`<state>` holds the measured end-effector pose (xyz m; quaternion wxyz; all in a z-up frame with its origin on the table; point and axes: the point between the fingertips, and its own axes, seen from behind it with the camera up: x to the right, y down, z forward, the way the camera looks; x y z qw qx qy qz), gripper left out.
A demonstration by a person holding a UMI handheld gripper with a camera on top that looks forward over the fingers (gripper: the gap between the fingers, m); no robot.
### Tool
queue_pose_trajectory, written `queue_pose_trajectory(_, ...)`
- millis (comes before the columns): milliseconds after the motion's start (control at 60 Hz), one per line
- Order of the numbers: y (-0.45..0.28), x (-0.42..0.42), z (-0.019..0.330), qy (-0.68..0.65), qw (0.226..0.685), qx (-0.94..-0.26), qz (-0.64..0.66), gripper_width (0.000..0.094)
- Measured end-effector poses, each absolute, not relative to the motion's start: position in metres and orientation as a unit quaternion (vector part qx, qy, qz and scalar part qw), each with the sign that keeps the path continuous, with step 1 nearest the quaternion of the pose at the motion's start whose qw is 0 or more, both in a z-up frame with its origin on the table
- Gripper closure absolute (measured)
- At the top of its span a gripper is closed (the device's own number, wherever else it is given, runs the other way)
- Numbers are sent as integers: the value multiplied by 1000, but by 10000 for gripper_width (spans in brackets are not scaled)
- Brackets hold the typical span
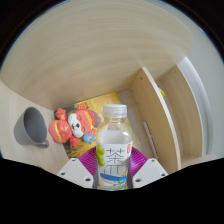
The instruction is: Pour water
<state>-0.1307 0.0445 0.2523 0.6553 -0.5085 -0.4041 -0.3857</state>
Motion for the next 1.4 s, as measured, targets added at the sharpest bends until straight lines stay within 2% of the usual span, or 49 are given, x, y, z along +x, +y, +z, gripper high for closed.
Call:
queue_pose_trajectory(100,37,-111,262,-276,722,-579,-260,541)
queue_pose_trajectory(200,34,-96,245,-157,743,-634,-143,541)
queue_pose_trajectory(400,47,-86,153,-55,680,-731,38,540)
queue_pose_trajectory(567,55,-94,95,-43,642,-763,60,540)
queue_pose_trajectory(700,57,-99,71,-57,624,-777,51,536)
queue_pose_trajectory(900,56,-99,72,-67,632,-772,26,522)
queue_pose_trajectory(1100,54,-96,69,-47,619,-784,24,370)
queue_pose_trajectory(1250,36,-91,60,-40,593,-804,30,146)
queue_pose_trajectory(1400,-6,-89,54,-38,574,-816,50,109)
